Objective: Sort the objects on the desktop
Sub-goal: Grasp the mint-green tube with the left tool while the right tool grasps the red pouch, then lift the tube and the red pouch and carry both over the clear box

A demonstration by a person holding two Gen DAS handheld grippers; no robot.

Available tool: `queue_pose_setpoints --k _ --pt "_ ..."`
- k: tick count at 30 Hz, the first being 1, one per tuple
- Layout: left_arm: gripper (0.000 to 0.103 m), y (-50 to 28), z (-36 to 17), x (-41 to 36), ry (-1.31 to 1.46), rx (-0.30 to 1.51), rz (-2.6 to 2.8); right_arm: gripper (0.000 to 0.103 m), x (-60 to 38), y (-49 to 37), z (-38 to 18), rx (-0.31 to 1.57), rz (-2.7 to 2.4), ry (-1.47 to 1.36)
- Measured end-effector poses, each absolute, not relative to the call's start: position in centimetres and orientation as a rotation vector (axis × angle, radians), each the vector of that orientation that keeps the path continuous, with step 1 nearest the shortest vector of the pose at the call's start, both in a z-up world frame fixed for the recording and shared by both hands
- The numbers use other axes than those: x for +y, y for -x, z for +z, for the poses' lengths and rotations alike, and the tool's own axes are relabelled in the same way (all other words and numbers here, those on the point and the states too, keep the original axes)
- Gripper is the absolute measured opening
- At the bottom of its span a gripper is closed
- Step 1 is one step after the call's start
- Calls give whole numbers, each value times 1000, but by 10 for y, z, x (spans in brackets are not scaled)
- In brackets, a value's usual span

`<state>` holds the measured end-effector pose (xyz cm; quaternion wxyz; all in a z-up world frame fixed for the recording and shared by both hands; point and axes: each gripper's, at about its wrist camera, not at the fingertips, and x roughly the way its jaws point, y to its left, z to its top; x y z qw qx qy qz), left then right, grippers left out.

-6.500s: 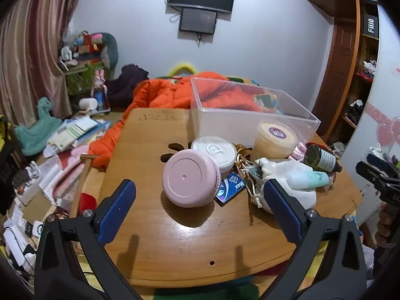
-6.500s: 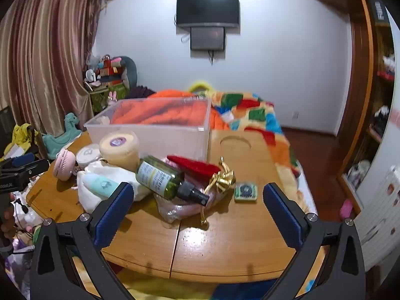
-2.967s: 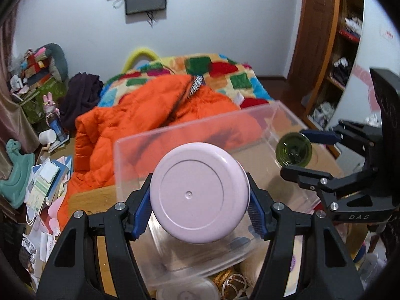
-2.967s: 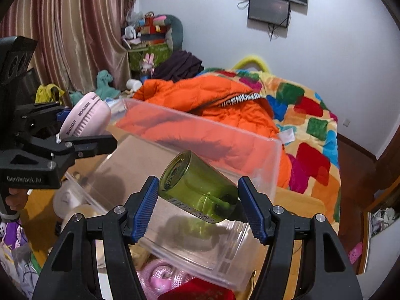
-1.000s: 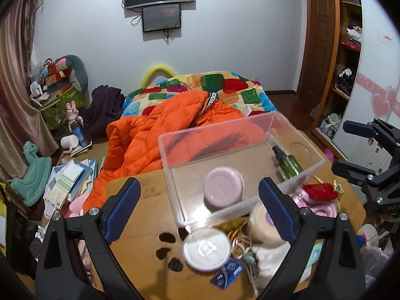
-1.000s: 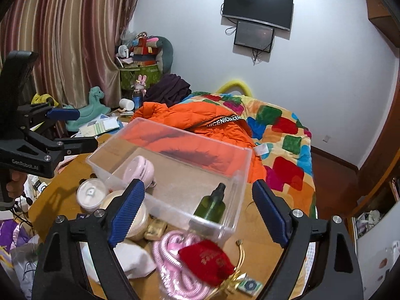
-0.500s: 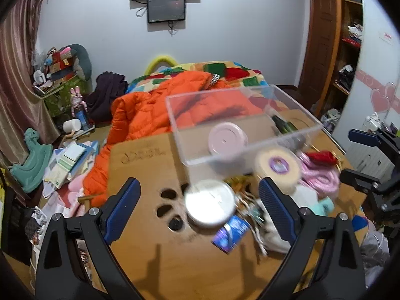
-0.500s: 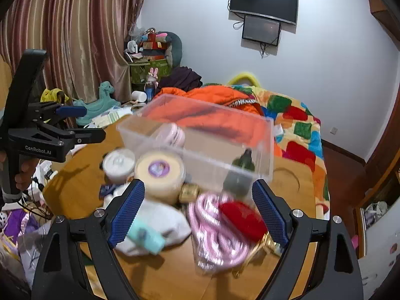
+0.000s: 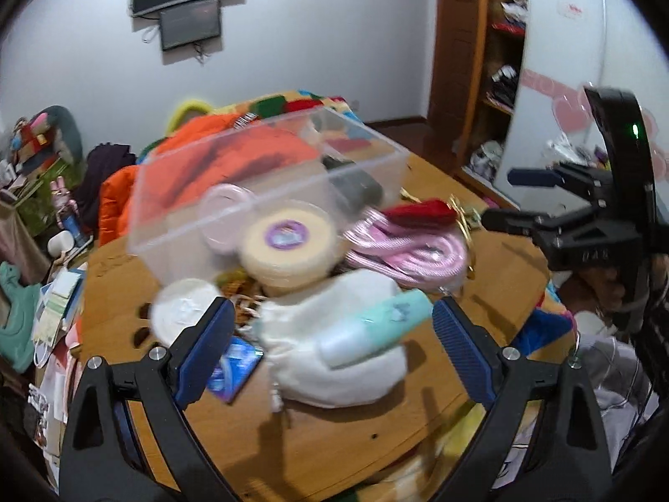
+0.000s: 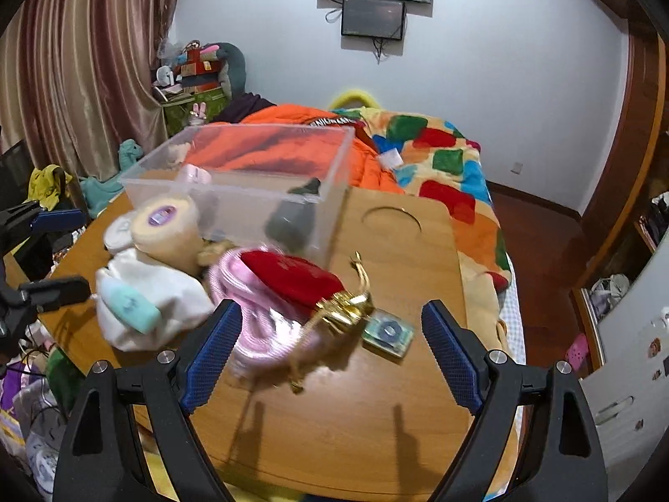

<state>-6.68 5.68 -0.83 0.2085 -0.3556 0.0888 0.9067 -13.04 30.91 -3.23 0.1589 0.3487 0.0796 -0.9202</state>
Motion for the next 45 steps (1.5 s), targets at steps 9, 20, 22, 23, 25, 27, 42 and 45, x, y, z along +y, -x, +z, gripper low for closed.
queue_pose_setpoints --k 9,20,22,23,25,27,42,45 --pt "80 84 -28 73 1075 297 2445 84 316 154 -47 183 -2530 -1051" --pt "54 88 -39 73 1070 315 2427 65 287 197 -65 216 -2391 -1125" --pt "49 87 -39 73 1057 324 2430 60 286 201 -66 200 -2378 -1129" --pt "43 86 -39 74 1050 325 2428 56 286 203 -66 194 -2371 -1134" --pt "33 83 -37 75 1039 320 2423 49 287 206 -66 167 -2349 -1139" --pt "28 80 -34 76 1029 325 2423 37 288 206 -65 147 -2334 -1143" --pt "19 70 -11 58 986 286 2494 19 292 197 -44 153 -2377 -1081" --pt "19 71 -7 52 972 285 2522 18 290 193 -39 160 -2380 -1060"
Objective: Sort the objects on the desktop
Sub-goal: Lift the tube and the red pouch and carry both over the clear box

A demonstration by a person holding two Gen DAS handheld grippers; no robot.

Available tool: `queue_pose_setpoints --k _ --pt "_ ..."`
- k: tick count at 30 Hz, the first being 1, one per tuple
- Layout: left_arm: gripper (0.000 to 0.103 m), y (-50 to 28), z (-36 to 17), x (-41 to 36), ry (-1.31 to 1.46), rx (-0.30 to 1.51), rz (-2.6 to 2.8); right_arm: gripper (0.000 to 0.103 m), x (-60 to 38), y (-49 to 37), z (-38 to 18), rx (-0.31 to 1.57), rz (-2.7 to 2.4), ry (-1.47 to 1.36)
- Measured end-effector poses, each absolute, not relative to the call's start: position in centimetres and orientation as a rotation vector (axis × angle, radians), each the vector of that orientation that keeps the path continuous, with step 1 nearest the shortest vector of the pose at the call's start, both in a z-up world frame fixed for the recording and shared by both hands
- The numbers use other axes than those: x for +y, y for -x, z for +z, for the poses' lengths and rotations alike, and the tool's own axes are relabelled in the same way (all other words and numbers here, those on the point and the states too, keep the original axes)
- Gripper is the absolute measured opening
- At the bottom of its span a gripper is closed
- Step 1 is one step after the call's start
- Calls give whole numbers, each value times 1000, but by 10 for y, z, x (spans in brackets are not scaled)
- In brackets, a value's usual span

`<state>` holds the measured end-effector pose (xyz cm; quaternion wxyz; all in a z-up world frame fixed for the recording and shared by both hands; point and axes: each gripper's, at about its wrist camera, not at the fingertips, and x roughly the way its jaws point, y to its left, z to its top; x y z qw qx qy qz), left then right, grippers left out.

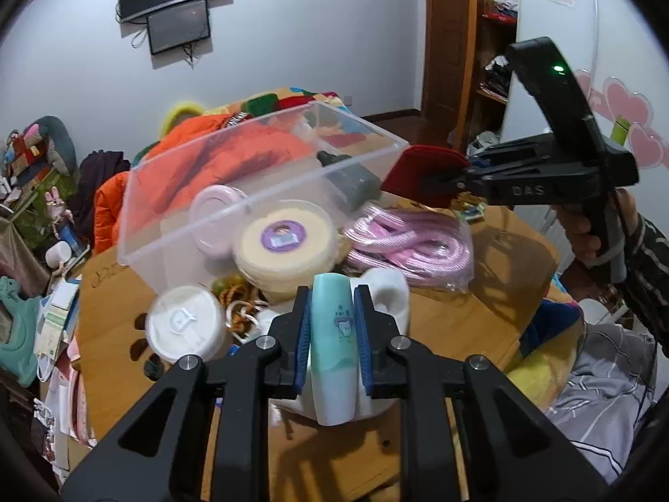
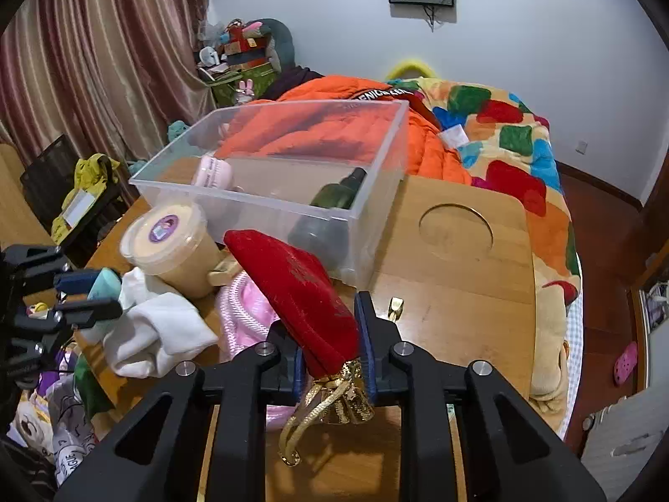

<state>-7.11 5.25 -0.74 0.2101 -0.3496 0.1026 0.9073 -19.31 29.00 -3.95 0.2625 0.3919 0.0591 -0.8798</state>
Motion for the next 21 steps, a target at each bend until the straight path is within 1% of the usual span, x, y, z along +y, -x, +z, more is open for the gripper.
queue_pose_setpoints --k 11,21 --pt "16 76 12 31 923 157 2581 17 290 189 -11 86 -2374 -986" --pt "16 83 39 12 829 71 2648 17 272 193 19 82 -2365 -904"
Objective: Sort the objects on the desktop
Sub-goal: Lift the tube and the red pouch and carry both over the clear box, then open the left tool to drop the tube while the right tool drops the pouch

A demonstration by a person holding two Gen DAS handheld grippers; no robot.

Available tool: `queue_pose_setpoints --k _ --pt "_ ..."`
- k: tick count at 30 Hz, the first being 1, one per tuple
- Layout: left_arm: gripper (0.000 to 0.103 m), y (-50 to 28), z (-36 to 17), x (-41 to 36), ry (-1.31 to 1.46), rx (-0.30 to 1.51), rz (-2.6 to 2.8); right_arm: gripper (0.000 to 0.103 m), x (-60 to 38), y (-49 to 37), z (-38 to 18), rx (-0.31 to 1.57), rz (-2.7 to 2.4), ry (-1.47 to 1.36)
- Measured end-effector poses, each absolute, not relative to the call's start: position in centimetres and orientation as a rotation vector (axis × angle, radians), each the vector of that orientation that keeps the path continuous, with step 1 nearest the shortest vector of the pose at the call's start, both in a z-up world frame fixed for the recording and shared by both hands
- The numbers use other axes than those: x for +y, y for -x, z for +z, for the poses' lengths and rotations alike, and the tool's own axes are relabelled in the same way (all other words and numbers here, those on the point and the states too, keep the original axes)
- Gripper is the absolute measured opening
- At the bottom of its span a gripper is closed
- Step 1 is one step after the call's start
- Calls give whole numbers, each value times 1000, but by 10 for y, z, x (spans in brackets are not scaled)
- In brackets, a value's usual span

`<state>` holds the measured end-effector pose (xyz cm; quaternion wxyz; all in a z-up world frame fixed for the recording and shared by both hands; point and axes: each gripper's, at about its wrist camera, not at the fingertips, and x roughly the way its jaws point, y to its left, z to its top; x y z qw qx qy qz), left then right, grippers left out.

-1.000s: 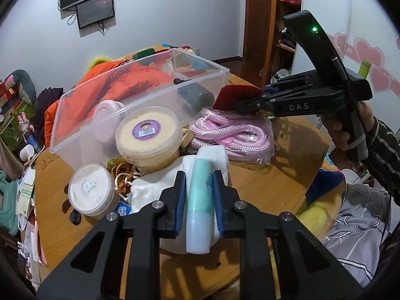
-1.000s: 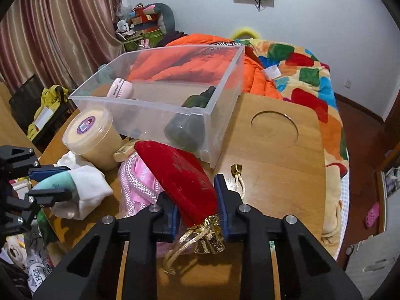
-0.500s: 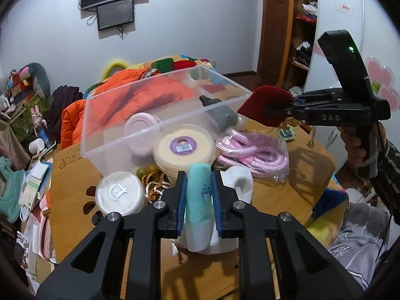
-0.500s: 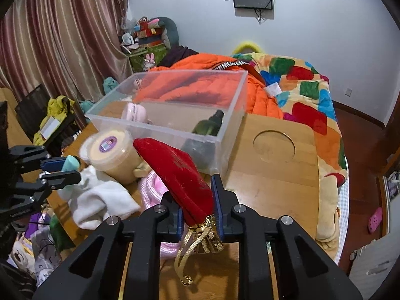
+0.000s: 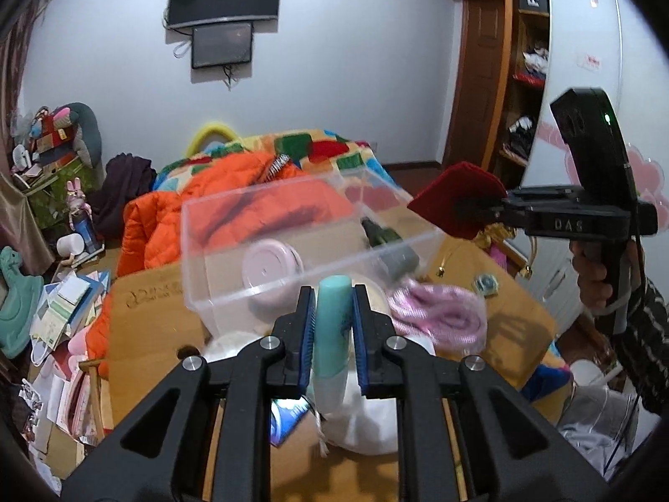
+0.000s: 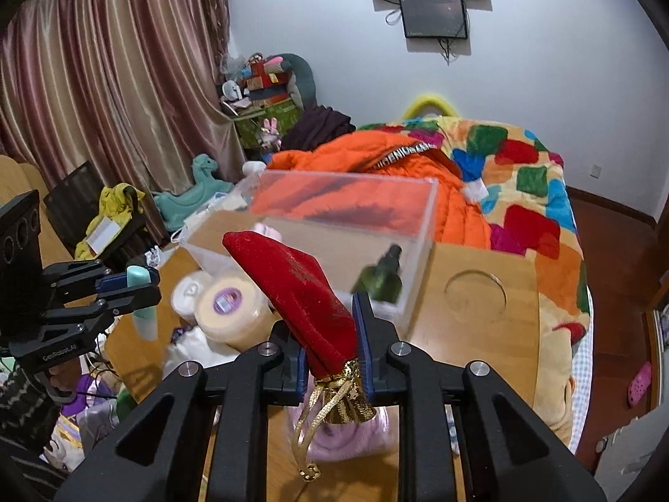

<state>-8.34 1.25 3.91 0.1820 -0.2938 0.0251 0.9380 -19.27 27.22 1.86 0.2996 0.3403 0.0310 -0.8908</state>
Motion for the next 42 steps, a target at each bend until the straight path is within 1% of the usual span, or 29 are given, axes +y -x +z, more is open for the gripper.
queue_pose_setpoints --k 11,17,22,28,31,34,39,42 --pt "16 123 75 -19 745 2 2727 17 250 211 51 111 -2386 -818" --pt "16 150 74 -28 758 -3 2754 17 235 228 61 125 -2391 -781" --pt "16 171 59 -35 809 -41 2757 17 220 247 49 138 -2385 -814" --pt "16 192 34 -36 900 -68 2739 17 207 275 17 143 -2368 -912" --pt "16 201 23 -36 937 -62 2734 17 201 286 1 145 -2352 -968" --pt "16 207 17 -34 965 -52 2727 17 194 291 -11 186 -2353 -1005" --pt "16 216 5 -32 1024 -57 2706 17 186 297 -24 210 -2338 -1043" --pt "16 217 1 -28 1046 -27 2706 17 181 297 -28 237 -2334 -1062"
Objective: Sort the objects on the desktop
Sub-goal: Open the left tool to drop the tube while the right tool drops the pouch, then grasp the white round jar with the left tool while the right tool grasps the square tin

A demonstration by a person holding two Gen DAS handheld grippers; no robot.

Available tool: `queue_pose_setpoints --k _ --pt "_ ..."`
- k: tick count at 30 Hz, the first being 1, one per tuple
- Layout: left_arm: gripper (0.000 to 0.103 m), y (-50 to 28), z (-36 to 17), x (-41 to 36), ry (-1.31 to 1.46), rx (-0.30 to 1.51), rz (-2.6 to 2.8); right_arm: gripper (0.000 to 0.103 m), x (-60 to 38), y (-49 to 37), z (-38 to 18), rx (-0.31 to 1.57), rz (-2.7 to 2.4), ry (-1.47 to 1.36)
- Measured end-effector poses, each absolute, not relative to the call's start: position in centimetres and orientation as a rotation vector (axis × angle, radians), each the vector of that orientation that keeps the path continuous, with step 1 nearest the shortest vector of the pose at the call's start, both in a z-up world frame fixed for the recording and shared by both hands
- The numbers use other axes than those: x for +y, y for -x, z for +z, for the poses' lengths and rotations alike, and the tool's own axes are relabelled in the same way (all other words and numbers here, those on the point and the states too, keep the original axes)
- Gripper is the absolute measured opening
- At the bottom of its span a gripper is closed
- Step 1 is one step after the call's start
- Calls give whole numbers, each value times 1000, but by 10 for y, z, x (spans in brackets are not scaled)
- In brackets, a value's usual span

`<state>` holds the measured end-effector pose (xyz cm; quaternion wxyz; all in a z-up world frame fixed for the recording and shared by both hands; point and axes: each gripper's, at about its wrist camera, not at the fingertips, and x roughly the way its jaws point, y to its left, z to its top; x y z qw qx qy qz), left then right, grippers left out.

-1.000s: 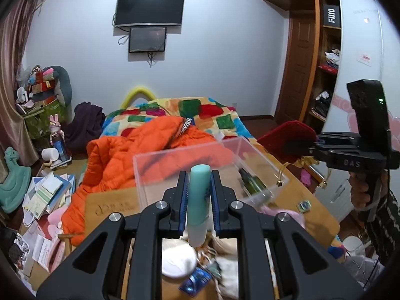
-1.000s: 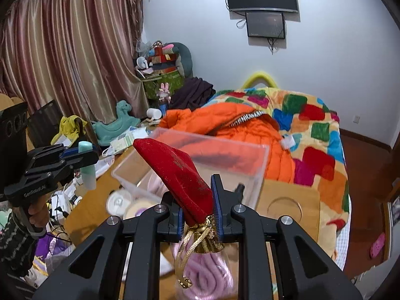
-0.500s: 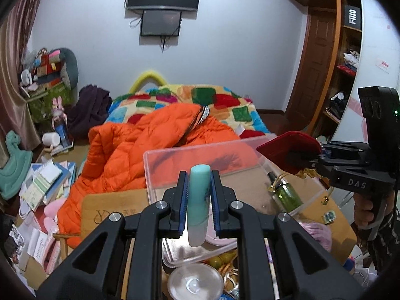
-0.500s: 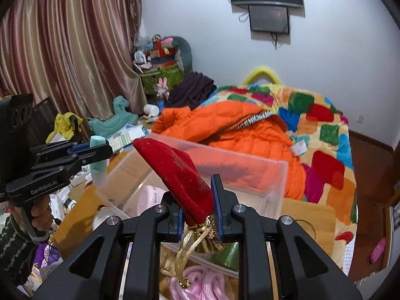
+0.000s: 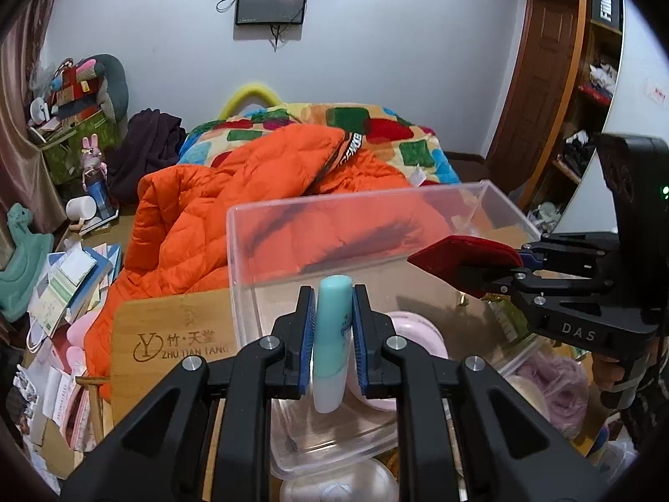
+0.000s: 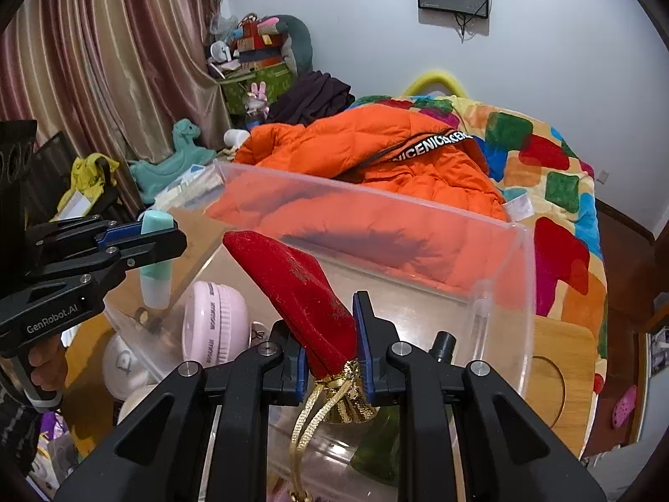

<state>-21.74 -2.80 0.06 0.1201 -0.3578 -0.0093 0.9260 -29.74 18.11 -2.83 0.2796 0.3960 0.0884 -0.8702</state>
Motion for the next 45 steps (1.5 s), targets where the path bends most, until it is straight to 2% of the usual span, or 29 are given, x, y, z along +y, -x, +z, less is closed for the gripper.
queue_pose_setpoints --k 10,12,14,17,21,23,26,30,32,36,40,45 --pt "17 214 0 -23 1056 -9 2707 19 170 290 -34 331 -2342 -1081" --pt "23 212 2 -22 1054 -5 2707 23 169 286 -32 353 -2357 -1071" --pt "37 209 5 -22 1041 -3 2712 34 170 283 -29 371 -2374 -1057" --pt "44 200 11 -20 1009 7 2726 46 171 274 -22 405 -2415 -1008" --pt "53 188 24 -19 957 21 2747 48 176 262 -10 406 -2453 -951" --pt "63 179 32 -19 922 28 2764 57 181 256 -4 391 -2470 -934" --pt "73 165 41 -21 880 39 2782 61 192 244 7 376 -2504 -888" --pt "77 150 44 -29 866 33 2801 62 209 225 19 365 -2546 -840" --pt "82 144 42 -36 877 12 2804 63 220 215 24 350 -2562 -824" --pt "83 135 34 -49 912 -9 2820 65 241 196 30 329 -2596 -804" --pt "84 123 21 -58 956 -18 2818 75 265 180 29 321 -2647 -795" --pt "90 107 5 -59 989 -7 2814 76 292 165 19 334 -2697 -821"
